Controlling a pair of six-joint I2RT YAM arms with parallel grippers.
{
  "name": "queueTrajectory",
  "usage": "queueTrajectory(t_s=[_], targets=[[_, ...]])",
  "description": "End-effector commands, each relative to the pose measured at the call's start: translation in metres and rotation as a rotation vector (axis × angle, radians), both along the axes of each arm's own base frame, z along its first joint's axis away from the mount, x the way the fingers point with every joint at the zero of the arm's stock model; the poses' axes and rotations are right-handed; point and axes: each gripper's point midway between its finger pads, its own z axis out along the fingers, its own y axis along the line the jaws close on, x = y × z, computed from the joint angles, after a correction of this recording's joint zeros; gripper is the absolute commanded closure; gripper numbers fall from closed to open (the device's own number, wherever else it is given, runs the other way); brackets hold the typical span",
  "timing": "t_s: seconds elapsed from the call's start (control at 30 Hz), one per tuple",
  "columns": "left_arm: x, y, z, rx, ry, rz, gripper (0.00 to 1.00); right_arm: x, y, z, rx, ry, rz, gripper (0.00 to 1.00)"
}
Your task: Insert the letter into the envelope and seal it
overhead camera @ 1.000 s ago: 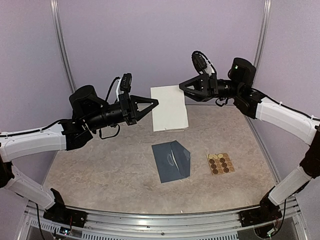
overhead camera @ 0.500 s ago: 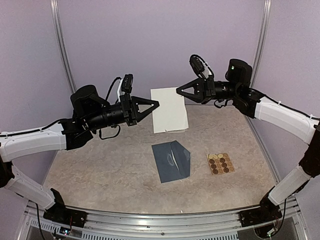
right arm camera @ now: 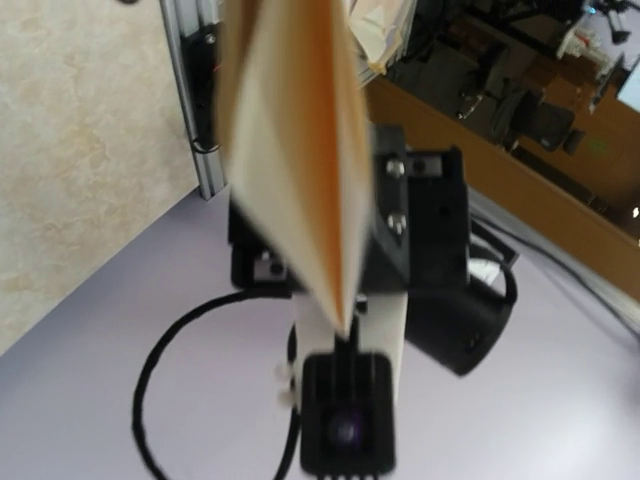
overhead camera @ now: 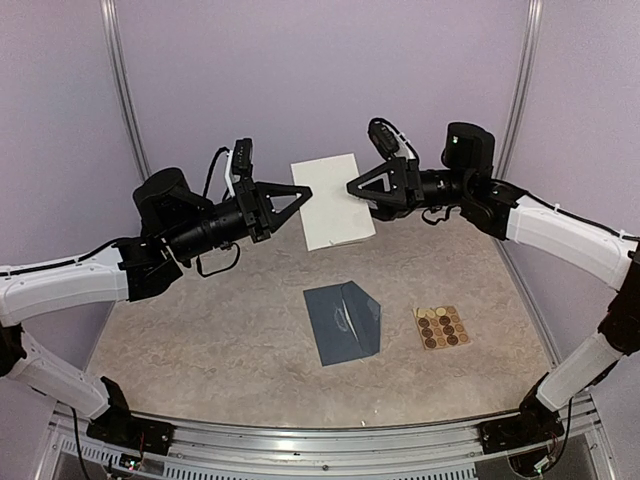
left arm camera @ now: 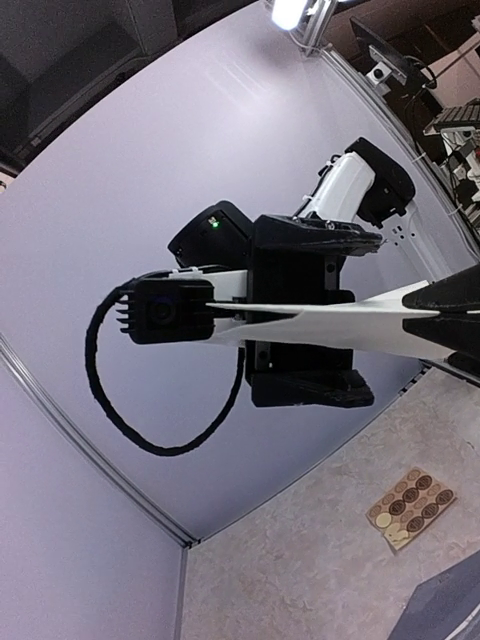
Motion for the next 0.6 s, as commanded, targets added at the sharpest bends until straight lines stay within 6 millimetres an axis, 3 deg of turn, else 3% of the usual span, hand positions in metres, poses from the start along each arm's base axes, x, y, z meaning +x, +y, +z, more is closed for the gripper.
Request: queueTrajectory(t_s=[0.0,0.07,0.2,0.33,0.47,0.53,0.57], targets=[[-0.004,0.009,0.021,-0.062,-0.055,0.03,1.0,-0.009,0.007,0.003,0.008,-0.011,0.032,0.34],[-0.005,0.009,0.021,-0.062,-0.054,0.027,1.0,-0.009,0.008,0.005,0.016,-0.009,0.033,0.45],[-0.005,0.009,0.019,-0.052,-0.052,0.025,1.0,-0.008,0.008,0.008,0.034,-0.001,0.036,0.77],[-0.004,0.008,0.01,-0.024,-0.042,0.033,1.0,-0.002,0.008,0.008,0.036,0.007,-0.01,1.0],[-0.002,0.007,-0.005,0.038,-0.019,0.048,1.0,0.012,0.007,-0.001,-0.01,0.021,-0.11,1.0],[0.002,0.007,-0.018,0.078,0.009,0.065,0.84,0.02,0.004,-0.01,-0.052,0.03,-0.161,1.0],[0.007,0.008,-0.026,0.099,0.036,0.092,0.71,0.024,0.002,-0.018,-0.086,0.039,-0.185,1.0]])
